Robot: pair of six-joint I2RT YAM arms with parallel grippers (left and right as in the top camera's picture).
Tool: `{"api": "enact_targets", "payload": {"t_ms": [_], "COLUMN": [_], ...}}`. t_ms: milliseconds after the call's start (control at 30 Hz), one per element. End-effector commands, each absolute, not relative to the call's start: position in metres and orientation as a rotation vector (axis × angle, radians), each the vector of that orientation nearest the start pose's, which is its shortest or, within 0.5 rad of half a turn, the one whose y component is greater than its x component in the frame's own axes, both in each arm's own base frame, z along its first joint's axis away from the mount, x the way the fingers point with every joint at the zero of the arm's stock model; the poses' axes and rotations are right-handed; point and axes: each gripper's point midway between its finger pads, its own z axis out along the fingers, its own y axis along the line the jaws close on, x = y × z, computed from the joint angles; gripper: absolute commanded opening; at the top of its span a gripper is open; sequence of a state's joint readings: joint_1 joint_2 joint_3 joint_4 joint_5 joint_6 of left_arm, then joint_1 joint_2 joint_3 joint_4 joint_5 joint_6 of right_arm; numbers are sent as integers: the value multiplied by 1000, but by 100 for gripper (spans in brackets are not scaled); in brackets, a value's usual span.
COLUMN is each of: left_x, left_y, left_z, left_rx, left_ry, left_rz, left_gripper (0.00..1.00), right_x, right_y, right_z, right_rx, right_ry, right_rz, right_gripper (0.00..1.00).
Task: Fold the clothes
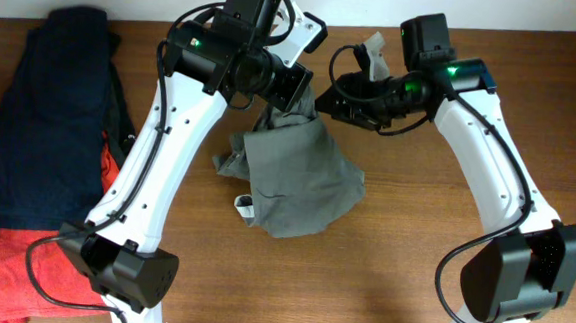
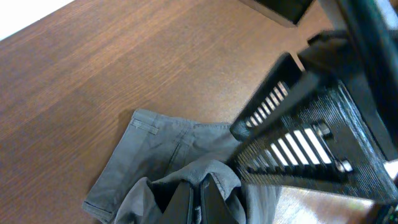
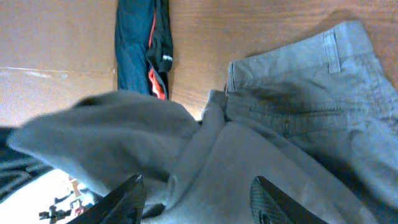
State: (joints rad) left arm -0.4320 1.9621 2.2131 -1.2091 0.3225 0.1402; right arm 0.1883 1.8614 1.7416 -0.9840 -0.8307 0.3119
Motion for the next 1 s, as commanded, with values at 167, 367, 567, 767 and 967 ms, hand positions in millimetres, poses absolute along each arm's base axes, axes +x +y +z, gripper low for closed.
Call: {"api": "enact_targets", "payload": {"t_ms": [167,367,567,767,967], "left_x": [423,423,424,425,437], "left_y": [-249,-250,-251,-249,-231], "left_z": [288,289,290,290,291], "left_rx": [795,775,758,751,698], "left_ry": [2373,2377,2378,2379,2383], "left_rz": [-490,-499,-510,-506,-479], "left_gripper": [1,1,0,0,1], "right_x": [386,389,393,397,404], "right_y": [207,212,235,226,213], "right_z": [237,238,228,227,227], "right_rx": [-152,-179,-214,-174,-130], "right_ry": [2637,2617,2619,2624,2618], "right_rz": [1280,1267,1256,1249,1240], "right_gripper": [58,58,54,4,4]}}
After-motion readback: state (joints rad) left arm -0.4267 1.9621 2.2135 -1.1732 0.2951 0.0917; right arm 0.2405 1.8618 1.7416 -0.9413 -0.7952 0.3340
